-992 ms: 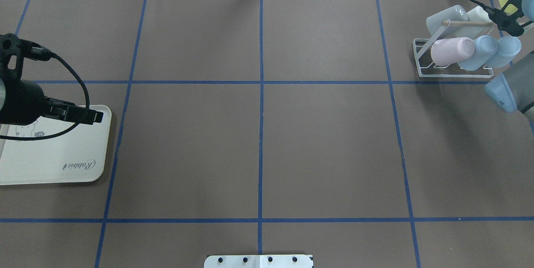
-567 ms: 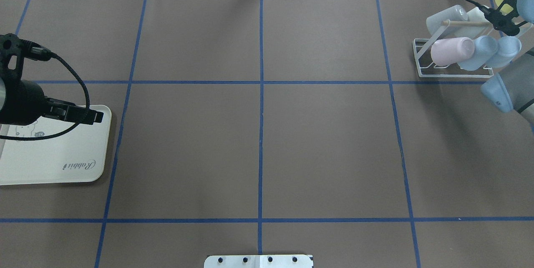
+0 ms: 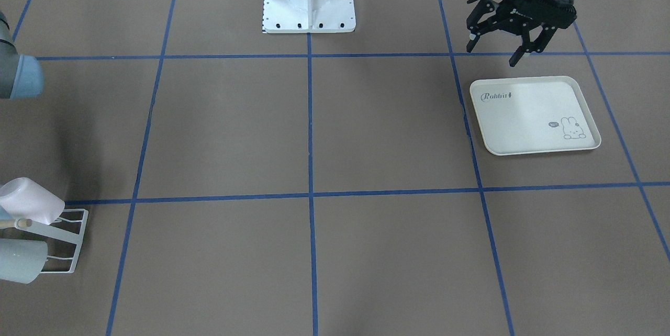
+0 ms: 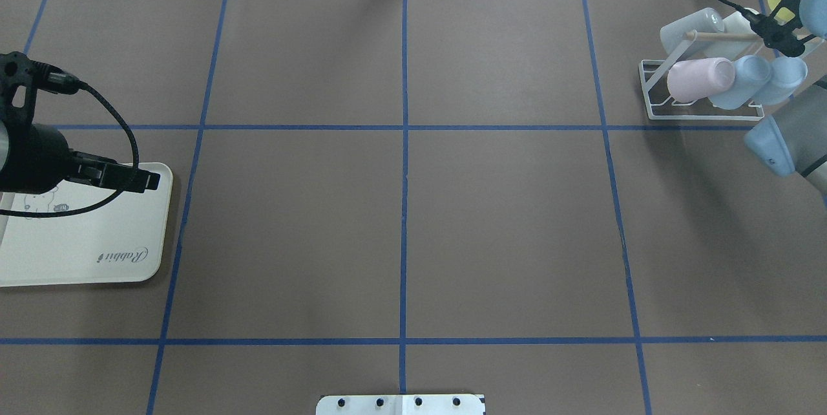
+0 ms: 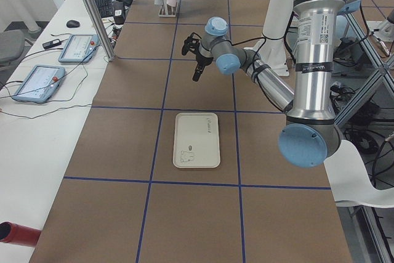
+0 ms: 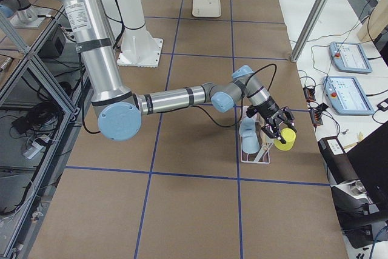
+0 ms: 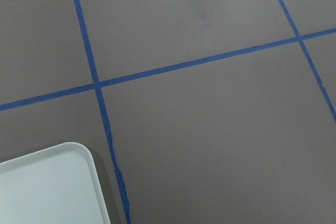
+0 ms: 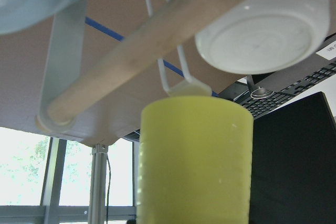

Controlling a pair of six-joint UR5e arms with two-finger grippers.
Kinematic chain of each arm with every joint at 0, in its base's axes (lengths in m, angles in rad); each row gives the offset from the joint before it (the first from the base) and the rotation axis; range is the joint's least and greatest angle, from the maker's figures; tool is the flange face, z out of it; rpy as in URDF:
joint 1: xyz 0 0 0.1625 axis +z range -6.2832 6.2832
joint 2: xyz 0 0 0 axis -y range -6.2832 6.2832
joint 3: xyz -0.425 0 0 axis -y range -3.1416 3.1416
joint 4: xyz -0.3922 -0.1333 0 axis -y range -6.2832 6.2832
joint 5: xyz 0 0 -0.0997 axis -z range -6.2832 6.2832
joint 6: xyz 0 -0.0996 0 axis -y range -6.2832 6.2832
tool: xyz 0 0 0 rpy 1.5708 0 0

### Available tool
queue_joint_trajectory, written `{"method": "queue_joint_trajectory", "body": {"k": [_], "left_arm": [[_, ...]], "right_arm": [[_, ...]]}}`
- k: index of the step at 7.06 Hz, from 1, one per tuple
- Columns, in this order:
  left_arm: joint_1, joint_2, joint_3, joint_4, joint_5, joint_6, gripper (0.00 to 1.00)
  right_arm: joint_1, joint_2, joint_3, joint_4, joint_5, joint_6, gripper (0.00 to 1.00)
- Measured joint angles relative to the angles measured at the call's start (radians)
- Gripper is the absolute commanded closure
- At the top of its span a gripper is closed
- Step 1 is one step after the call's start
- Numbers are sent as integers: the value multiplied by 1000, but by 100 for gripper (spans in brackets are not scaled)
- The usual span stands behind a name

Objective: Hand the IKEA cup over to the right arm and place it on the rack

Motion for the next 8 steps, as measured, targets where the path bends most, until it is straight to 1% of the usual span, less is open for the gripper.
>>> {"method": "queue_joint_trajectory", "body": {"k": [3, 8], "left_arm": [[-1, 0, 0, 0, -18, 0, 0], [-1, 0, -1, 0, -20, 0, 0]], "right_arm": [[-7, -5, 1, 0, -15, 5, 100], [-23, -10, 2, 0, -34, 10, 100]]}}
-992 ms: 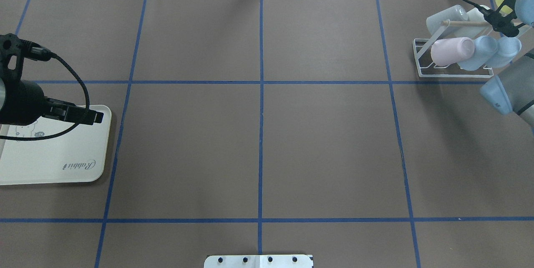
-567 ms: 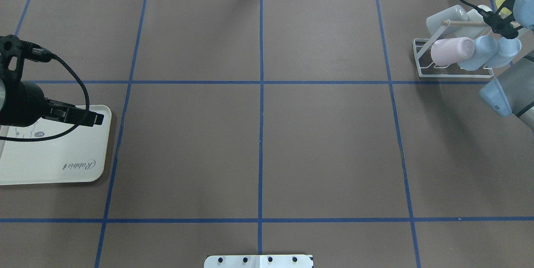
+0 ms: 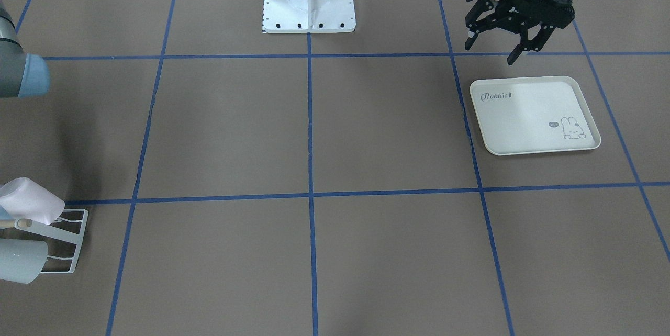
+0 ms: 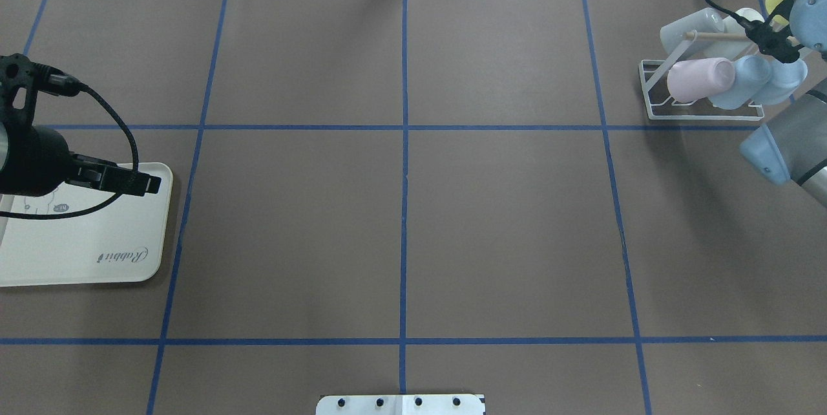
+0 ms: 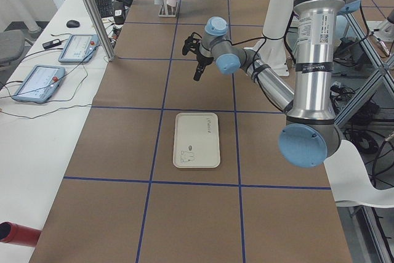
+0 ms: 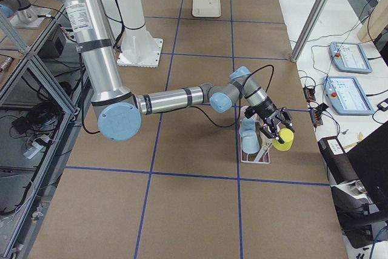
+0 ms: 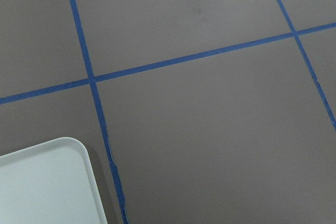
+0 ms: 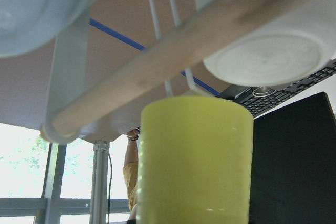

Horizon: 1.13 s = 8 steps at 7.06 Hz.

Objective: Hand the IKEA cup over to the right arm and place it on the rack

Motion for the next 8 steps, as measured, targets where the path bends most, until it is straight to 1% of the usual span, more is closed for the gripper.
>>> {"method": "queue_joint_trajectory", "body": {"k": [3, 8], "left_arm": [[1, 0, 1, 0, 0, 0, 0], [2, 0, 1, 0, 0, 0, 0]], "right_arm": [[-7, -4, 0, 0, -3, 0, 100], [-31, -10, -2, 0, -37, 1, 100]]}}
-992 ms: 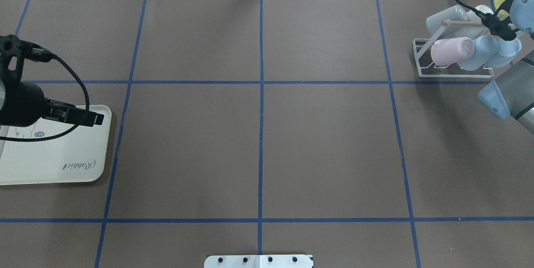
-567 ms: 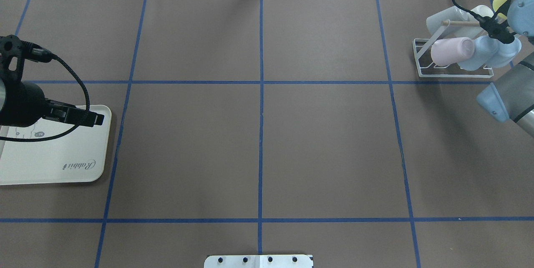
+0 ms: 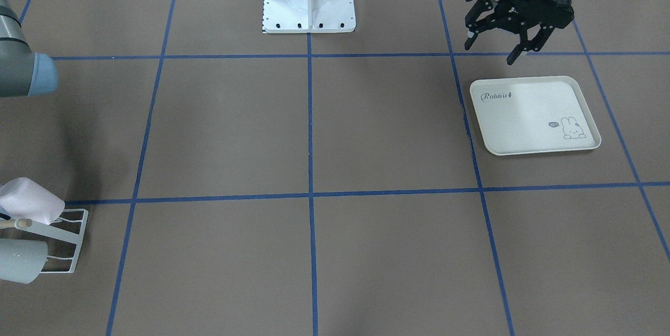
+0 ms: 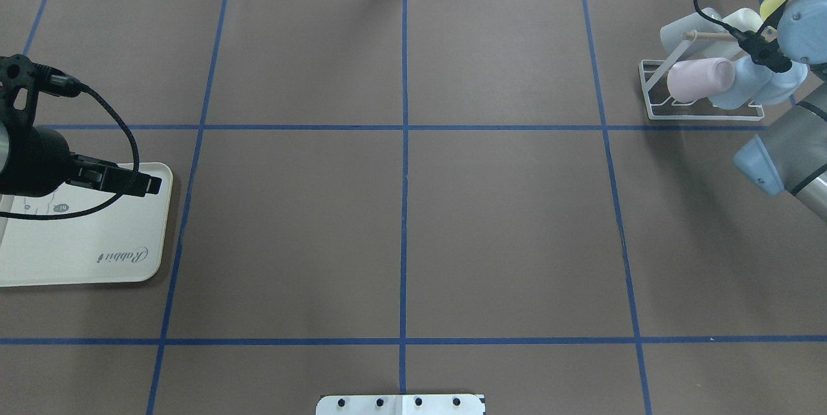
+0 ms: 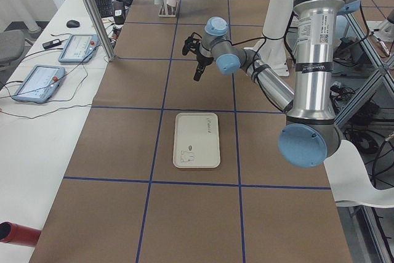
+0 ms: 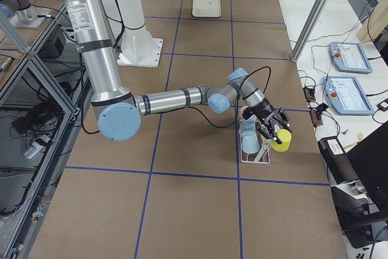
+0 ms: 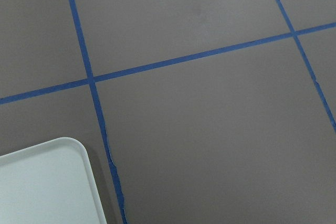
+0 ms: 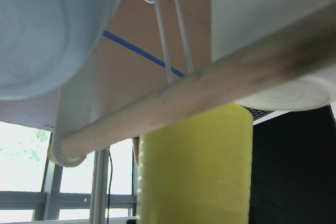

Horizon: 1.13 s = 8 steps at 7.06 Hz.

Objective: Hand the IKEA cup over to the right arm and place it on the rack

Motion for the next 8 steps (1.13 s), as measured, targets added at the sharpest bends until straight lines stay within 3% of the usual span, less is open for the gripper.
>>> {"method": "queue_joint_trajectory", "body": {"k": [5, 6, 8], "left_arm": [[0, -1, -1, 0, 0, 0, 0], [0, -1, -2, 0, 0, 0, 0], [0, -1, -3, -1, 0, 0, 0]], "right_arm": [[-19, 1, -19, 1, -28, -1, 100], [-23, 1, -20, 1, -32, 0, 85], [-34, 1, -20, 2, -57, 36, 14]]}}
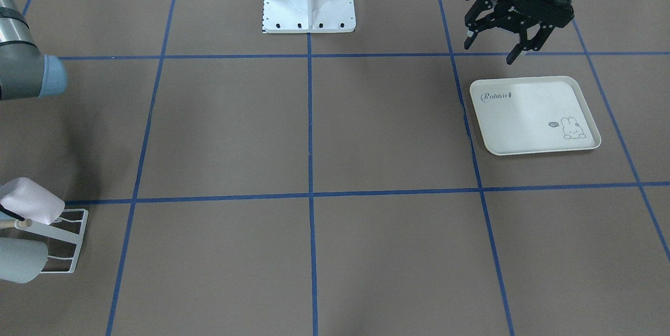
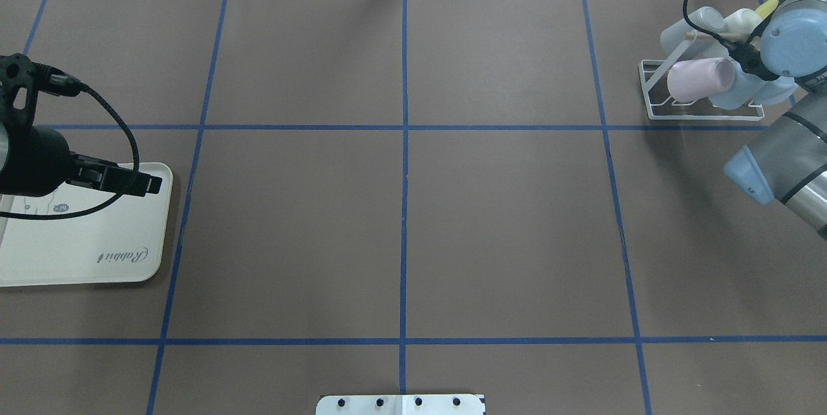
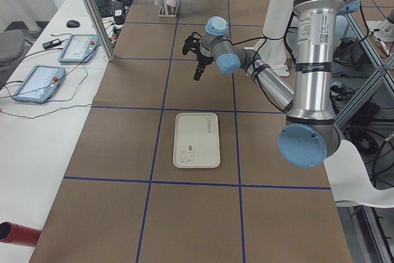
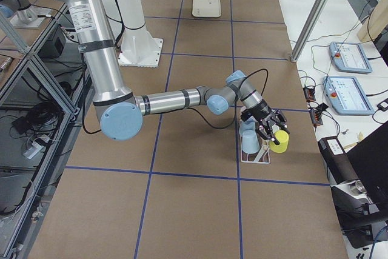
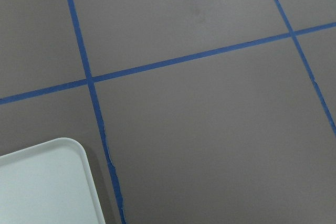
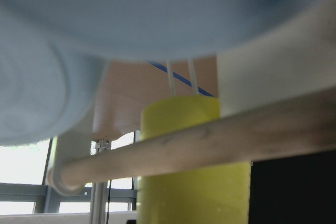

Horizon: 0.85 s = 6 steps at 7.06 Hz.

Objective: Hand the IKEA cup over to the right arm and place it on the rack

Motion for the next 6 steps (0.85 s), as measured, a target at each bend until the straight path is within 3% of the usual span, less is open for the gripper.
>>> {"method": "queue_joint_trajectory", "body": {"k": [1, 6], "left_arm": [[0, 0, 0, 0, 0, 0, 0], [0, 0, -4, -1, 0, 0, 0]], "right_arm": [[-8, -1, 0, 0, -20, 35, 2], [-13, 0, 22, 0, -31, 68, 1]]}}
